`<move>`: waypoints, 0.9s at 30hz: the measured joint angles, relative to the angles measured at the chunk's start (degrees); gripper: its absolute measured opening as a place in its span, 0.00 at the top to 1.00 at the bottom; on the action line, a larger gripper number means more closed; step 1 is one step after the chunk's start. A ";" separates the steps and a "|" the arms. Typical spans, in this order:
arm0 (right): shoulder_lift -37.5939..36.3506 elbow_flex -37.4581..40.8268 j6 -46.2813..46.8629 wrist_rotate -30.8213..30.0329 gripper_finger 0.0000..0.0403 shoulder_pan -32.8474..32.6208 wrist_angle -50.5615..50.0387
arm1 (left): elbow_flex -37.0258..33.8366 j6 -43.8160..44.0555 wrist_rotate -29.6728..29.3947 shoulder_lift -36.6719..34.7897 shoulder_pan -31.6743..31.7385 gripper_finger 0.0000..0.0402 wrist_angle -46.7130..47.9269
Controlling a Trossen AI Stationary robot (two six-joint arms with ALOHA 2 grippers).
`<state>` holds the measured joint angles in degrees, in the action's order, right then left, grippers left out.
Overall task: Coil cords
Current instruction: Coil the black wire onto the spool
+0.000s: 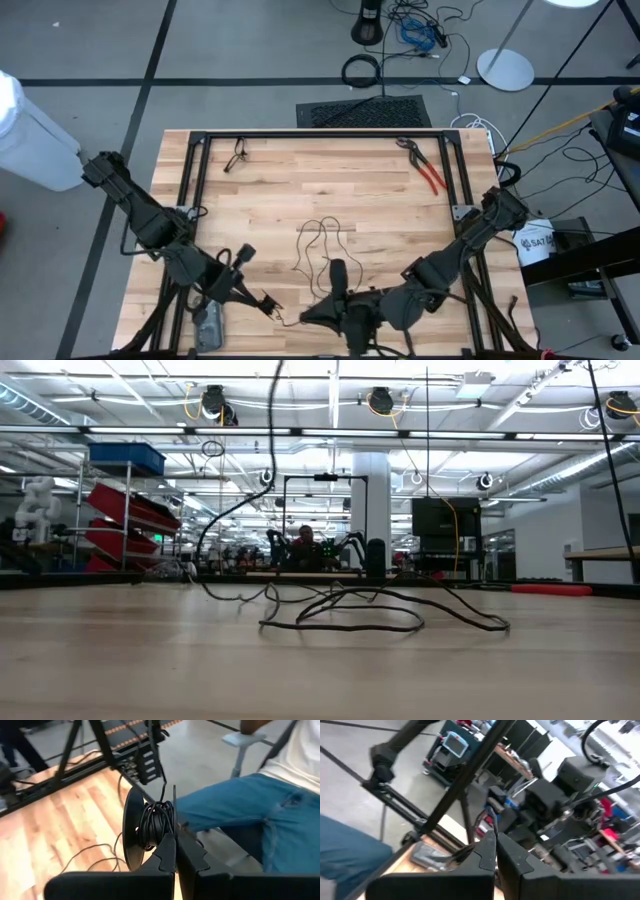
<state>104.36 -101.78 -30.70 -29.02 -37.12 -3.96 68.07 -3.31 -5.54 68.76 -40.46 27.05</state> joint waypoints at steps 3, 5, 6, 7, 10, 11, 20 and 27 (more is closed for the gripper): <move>1.36 0.00 -2.04 -0.16 1.00 1.30 3.64 | 0.00 -1.30 2.88 1.12 0.97 1.00 -0.64; 2.05 0.00 -2.18 -0.19 1.00 2.16 5.44 | 0.00 -2.52 4.30 1.61 1.38 1.00 -1.40; 2.36 0.00 -2.15 -0.15 1.00 2.62 6.14 | 0.00 -3.27 4.96 1.71 1.45 1.00 -1.63; 2.63 0.00 -2.11 -0.15 1.00 3.01 6.47 | -0.01 -3.99 5.53 1.93 1.50 1.00 -2.06; 3.44 0.00 -1.60 -0.15 1.00 4.37 6.59 | 0.00 -6.19 6.71 2.42 1.45 1.00 -3.08; 3.77 0.00 -1.27 -0.07 1.00 4.79 6.59 | 0.00 -6.51 7.08 2.48 1.45 1.00 -3.25; 5.04 0.02 2.99 3.44 1.00 7.96 5.82 | 0.00 -8.35 7.45 2.42 1.45 1.00 -7.69; 5.04 0.02 5.27 7.02 1.00 8.87 4.85 | 0.00 -11.17 8.77 2.42 1.37 1.00 -11.39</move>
<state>109.40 -101.75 -25.43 -22.00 -28.25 0.89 68.07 -14.48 3.22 71.18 -39.09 15.67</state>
